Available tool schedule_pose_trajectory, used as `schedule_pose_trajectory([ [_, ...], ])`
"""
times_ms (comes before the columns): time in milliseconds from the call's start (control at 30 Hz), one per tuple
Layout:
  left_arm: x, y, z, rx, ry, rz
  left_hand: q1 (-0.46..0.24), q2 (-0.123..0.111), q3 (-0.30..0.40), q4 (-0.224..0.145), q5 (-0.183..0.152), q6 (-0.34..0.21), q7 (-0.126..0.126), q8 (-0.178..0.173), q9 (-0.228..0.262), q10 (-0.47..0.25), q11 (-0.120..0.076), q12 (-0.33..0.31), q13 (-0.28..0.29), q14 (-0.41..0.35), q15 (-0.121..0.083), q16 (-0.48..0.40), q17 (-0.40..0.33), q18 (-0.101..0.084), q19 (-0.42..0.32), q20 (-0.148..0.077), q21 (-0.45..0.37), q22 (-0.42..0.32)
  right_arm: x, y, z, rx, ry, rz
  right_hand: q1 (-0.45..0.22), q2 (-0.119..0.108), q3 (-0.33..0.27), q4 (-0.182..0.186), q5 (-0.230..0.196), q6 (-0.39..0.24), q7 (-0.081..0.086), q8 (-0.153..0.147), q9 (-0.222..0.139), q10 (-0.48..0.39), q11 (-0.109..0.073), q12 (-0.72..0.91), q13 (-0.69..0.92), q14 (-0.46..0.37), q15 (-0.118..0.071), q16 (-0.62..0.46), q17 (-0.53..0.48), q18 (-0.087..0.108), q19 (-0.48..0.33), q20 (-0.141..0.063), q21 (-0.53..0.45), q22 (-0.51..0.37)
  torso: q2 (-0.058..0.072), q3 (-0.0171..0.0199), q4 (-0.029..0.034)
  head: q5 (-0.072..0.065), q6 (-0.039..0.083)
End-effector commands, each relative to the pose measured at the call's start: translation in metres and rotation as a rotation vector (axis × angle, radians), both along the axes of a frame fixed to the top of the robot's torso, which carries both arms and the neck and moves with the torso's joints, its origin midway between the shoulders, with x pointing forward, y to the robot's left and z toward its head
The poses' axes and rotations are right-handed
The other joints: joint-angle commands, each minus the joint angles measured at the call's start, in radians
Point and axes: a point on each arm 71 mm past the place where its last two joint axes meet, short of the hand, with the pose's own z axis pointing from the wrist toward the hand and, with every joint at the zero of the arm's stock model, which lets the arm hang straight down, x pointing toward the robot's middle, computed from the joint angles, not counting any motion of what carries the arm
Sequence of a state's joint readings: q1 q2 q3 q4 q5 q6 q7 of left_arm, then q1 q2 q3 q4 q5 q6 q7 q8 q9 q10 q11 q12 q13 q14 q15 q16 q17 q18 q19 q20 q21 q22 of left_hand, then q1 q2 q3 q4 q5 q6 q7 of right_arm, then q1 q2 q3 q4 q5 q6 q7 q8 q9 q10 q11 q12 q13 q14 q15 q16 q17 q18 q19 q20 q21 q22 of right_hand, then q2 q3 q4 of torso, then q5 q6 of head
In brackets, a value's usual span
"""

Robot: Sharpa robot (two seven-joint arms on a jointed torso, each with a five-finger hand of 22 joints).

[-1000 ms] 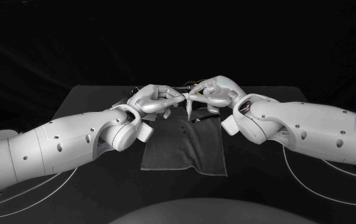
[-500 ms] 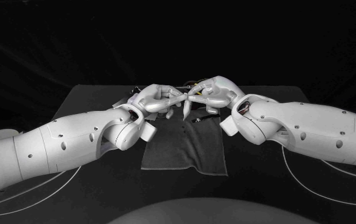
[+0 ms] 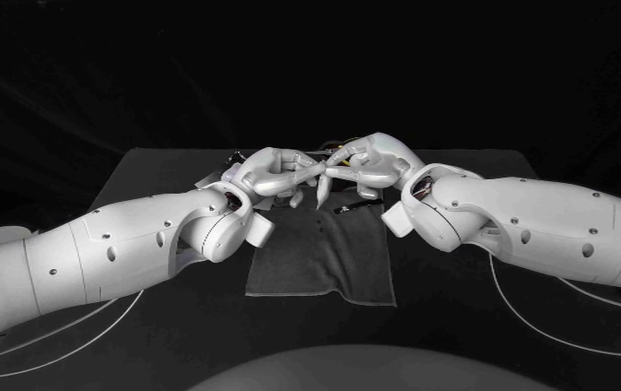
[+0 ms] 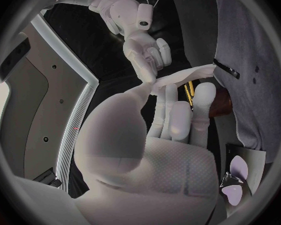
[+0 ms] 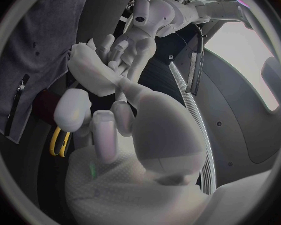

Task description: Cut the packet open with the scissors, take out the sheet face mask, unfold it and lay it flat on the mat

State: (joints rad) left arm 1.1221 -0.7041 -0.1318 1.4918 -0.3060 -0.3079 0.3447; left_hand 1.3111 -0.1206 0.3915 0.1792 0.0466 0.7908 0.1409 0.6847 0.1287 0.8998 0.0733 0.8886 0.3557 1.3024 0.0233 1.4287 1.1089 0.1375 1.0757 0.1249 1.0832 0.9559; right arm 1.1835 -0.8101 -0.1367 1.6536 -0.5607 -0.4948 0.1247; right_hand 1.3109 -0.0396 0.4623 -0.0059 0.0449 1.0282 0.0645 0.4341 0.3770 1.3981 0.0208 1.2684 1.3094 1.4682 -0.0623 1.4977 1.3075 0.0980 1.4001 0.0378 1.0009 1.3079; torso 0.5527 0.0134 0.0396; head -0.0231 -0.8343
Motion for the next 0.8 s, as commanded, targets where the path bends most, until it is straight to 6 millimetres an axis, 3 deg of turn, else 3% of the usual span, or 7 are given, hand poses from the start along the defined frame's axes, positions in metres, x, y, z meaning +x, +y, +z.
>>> schedule_pose_trajectory([
  [33,-0.0006,-0.0025,0.0015,-0.047,0.020,-0.010,0.021,0.008,0.014,-0.002,0.002,0.013,-0.004,-0.002,-0.002,0.014,-0.003,-0.007,-0.003,0.000,-0.009,0.006,-0.002,0.015,-0.001,-0.006,-0.003,0.000,-0.0003,0.0018,-0.0006,-0.014,0.002,0.014,0.009,0.005,0.010,0.000,0.004,0.007,-0.002,0.016,0.032,0.037,-0.032,0.005,0.038,0.081,-0.007,0.006,0.183,0.002,0.007,0.002,0.001,0.046,0.000,-0.0005,0.0008,0.000,-0.001],
  [333,-0.0002,-0.0018,0.0018,-0.077,0.034,-0.001,0.089,0.044,0.075,-0.037,0.002,0.053,-0.031,0.011,0.001,0.050,-0.027,-0.022,-0.013,0.003,-0.029,0.007,0.001,0.014,0.001,-0.019,0.000,0.006,-0.0002,0.0021,-0.0012,-0.021,0.002,0.016,0.009,0.005,0.011,-0.001,0.004,0.007,-0.002,0.017,0.033,0.037,-0.032,0.004,0.037,0.082,-0.007,0.007,0.183,0.002,0.007,0.002,0.002,0.046,0.000,-0.0002,0.0000,0.002,-0.001],
  [800,0.0007,0.0001,0.0016,-0.072,0.030,0.019,0.110,0.023,0.176,-0.123,0.002,0.082,-0.029,0.042,0.019,0.115,-0.042,-0.068,-0.032,0.020,-0.045,0.014,0.020,0.006,0.028,-0.038,0.036,0.048,-0.0002,0.0011,-0.0012,-0.022,0.000,0.012,0.009,0.005,0.013,-0.002,0.004,0.006,-0.002,0.018,0.033,0.038,-0.032,0.004,0.037,0.082,-0.007,0.007,0.183,0.002,0.007,0.002,0.001,0.046,0.000,0.0000,0.0004,0.003,-0.002],
])
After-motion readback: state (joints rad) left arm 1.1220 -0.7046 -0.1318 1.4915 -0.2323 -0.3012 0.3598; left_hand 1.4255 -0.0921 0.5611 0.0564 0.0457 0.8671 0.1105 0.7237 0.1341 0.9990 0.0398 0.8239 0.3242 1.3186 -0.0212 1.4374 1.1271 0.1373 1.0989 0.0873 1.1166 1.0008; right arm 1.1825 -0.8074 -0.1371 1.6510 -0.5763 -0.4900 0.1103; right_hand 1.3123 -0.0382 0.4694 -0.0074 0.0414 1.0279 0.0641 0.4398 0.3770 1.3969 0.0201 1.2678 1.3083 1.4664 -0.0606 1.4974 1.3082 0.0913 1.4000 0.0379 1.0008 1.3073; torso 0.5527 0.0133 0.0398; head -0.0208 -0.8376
